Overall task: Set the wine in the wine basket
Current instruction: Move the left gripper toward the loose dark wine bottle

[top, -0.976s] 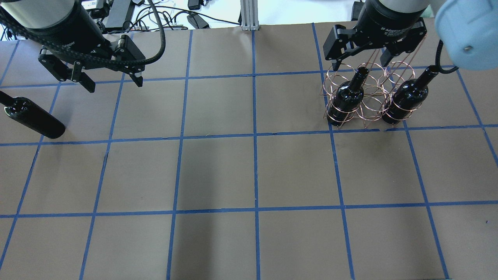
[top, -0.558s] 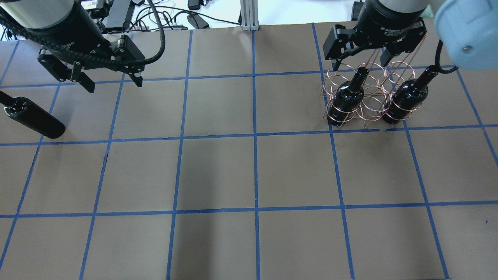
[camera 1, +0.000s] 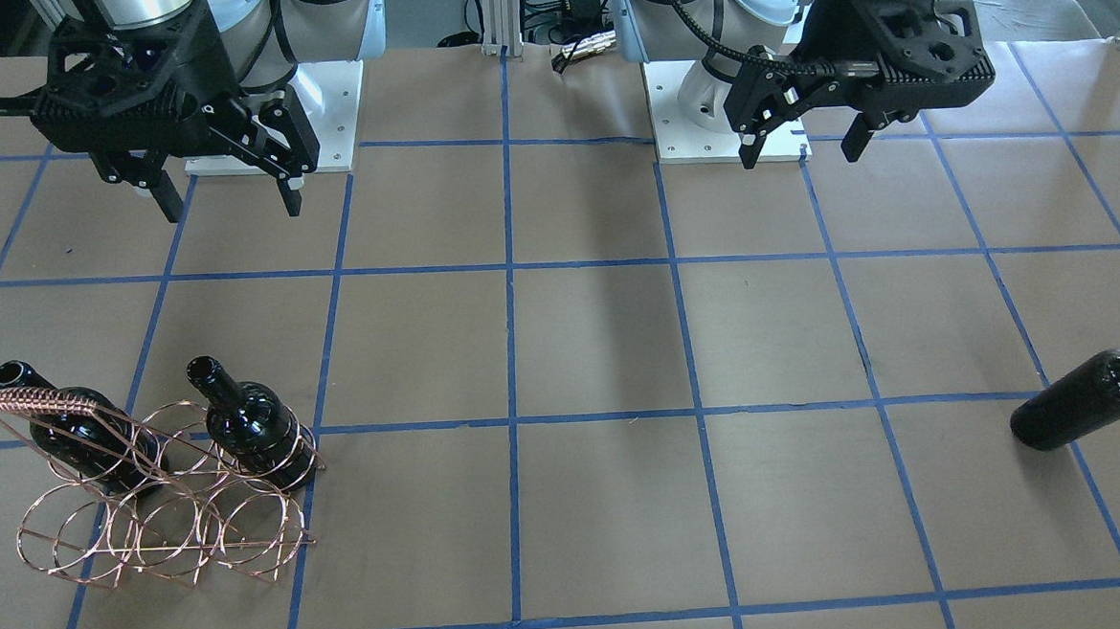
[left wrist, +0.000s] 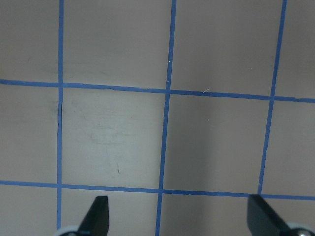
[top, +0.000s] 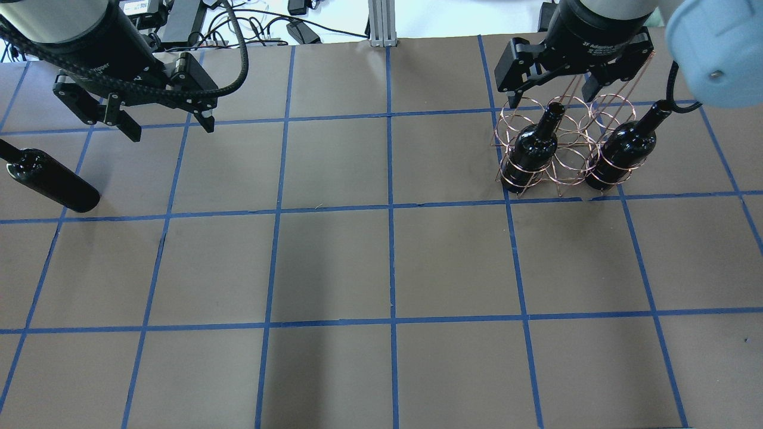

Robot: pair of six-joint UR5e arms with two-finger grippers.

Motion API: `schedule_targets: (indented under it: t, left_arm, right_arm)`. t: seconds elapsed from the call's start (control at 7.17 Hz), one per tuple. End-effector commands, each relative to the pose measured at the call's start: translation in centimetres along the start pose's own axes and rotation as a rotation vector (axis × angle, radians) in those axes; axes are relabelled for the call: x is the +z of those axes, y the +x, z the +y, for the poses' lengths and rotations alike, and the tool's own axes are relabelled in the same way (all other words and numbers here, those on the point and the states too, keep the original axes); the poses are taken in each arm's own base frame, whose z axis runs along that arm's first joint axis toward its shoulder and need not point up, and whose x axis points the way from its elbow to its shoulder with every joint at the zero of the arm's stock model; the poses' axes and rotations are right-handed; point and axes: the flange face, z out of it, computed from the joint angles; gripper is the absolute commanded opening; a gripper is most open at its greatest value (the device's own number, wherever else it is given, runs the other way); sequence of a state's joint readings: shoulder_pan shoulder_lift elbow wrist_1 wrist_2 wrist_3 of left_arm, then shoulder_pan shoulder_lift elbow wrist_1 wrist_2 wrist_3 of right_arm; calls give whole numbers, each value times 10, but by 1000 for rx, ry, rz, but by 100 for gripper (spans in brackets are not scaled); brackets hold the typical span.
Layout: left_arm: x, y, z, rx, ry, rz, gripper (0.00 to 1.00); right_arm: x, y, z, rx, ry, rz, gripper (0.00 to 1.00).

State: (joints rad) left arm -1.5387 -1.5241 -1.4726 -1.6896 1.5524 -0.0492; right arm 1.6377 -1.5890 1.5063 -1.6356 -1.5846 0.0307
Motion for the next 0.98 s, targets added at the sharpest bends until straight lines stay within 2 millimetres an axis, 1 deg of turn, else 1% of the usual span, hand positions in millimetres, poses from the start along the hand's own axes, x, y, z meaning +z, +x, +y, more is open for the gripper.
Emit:
schedule_targets:
  t: [0.0,0.14,0.28,0.42,0.56,0.7,0.84]
  left_arm:
    - [1,-3,-2,-2,2,1,100]
    - [1,-10,-6,-12,2,0,100]
    - [-7,-43,-15,-79,20,-11,100]
    - [-7,-97,-26,-166,19,-40,100]
    - [-7,-152,-31,-141,14,-44,100]
    - [0,-204,-40,-157,28,-27,100]
    - [4,-245,-46,-168,47,-39,100]
  right_arm:
    - [1,-3,1,-5,-2,-1,100]
    - [0,-3,1,-5,0,-1,100]
    - [0,-3,1,-7,-2,-1,100]
    - [2,-2,1,-5,-5,3,100]
    - [-2,-2,3,-5,1,4,100]
    - [0,-2,2,-2,0,2,100]
    - [-2,-2,3,-5,2,5,100]
